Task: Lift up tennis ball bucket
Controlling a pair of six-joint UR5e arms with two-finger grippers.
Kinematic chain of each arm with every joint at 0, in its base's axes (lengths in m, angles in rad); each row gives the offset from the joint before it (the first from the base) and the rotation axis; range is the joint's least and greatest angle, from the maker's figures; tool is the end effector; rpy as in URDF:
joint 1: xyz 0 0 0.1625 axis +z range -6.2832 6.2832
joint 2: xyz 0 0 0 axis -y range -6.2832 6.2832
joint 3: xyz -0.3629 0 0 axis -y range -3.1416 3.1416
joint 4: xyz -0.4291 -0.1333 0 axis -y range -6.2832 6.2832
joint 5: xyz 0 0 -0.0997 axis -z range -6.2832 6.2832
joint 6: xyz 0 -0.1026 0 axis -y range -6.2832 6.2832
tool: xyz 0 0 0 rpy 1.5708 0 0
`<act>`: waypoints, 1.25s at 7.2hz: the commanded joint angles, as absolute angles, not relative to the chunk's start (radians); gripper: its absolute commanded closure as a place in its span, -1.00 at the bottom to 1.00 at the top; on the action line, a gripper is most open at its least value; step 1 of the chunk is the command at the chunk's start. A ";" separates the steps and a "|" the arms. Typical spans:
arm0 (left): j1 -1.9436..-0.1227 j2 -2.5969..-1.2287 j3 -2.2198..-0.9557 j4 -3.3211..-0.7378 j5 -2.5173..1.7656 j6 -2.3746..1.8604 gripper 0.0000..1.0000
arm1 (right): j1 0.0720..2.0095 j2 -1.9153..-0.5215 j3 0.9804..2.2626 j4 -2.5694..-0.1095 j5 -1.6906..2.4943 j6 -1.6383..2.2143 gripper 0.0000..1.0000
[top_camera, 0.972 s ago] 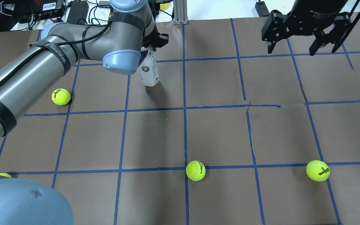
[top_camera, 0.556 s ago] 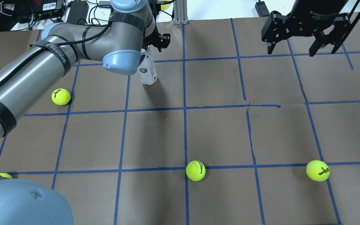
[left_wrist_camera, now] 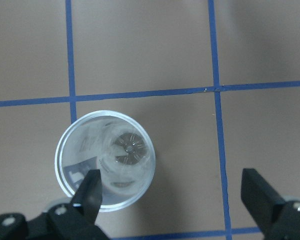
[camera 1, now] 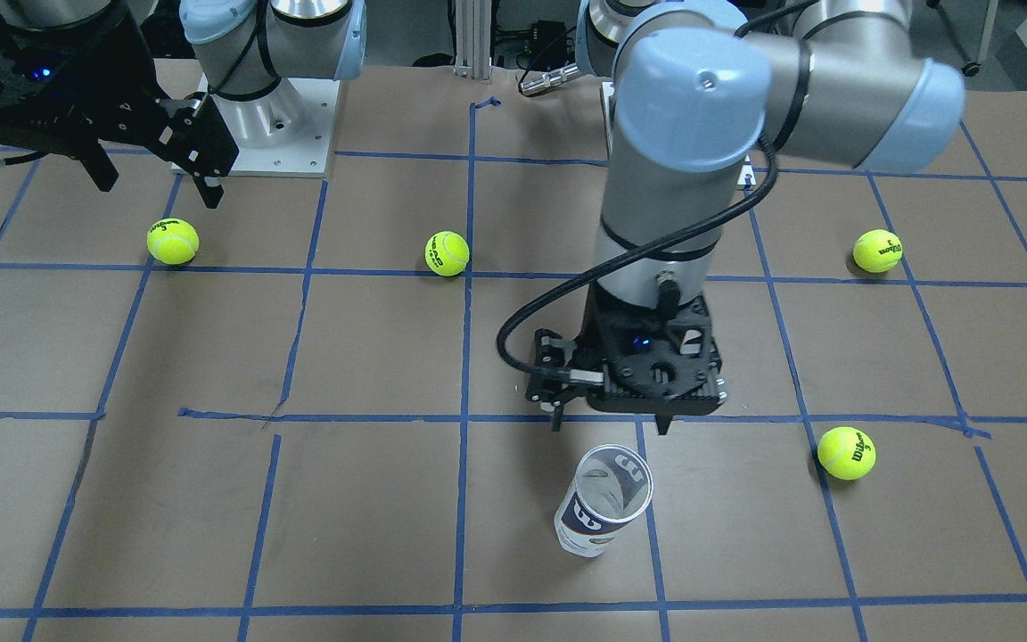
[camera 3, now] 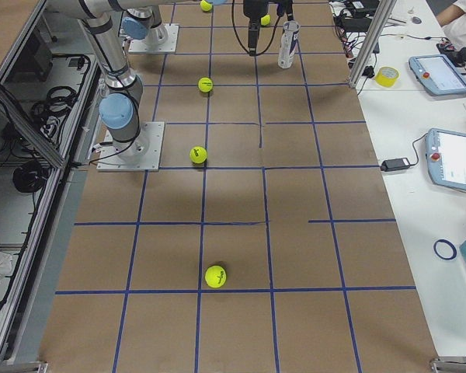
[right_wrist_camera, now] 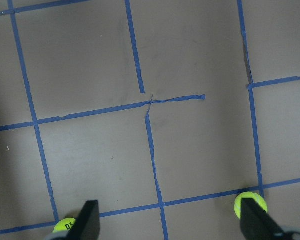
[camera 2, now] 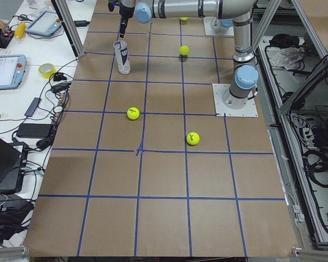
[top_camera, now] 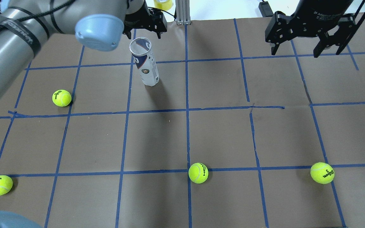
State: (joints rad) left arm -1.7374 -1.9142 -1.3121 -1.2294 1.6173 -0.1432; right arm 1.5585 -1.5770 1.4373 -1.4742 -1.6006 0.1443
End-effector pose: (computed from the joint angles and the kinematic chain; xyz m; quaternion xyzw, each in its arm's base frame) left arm -0.2382 -0.6416 0.3941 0.0086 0.9915 -0.1300 0.0030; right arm 0.1238 -0.5283 0.4870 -0.0785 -0.9966 0.0225 0.0134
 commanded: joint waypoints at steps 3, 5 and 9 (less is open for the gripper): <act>-1.490 -1.729 -1.317 -1.559 1.618 0.121 -1.00 | 1.559 -1.577 1.437 -1.474 -1.595 0.147 -1.00; -1.407 -1.625 -1.428 -1.572 1.615 0.149 -1.00 | 1.559 -1.577 1.437 -1.529 -1.586 0.133 -1.00; -1.416 -1.572 -1.528 -1.562 1.605 0.075 -1.00 | 1.559 -1.572 1.437 -1.566 -1.586 0.133 -1.00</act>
State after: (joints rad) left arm -1.4148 -1.5845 -1.5073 -1.5634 1.6035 0.0809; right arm 1.5585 -1.5726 1.4373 -1.5641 -1.5862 0.1335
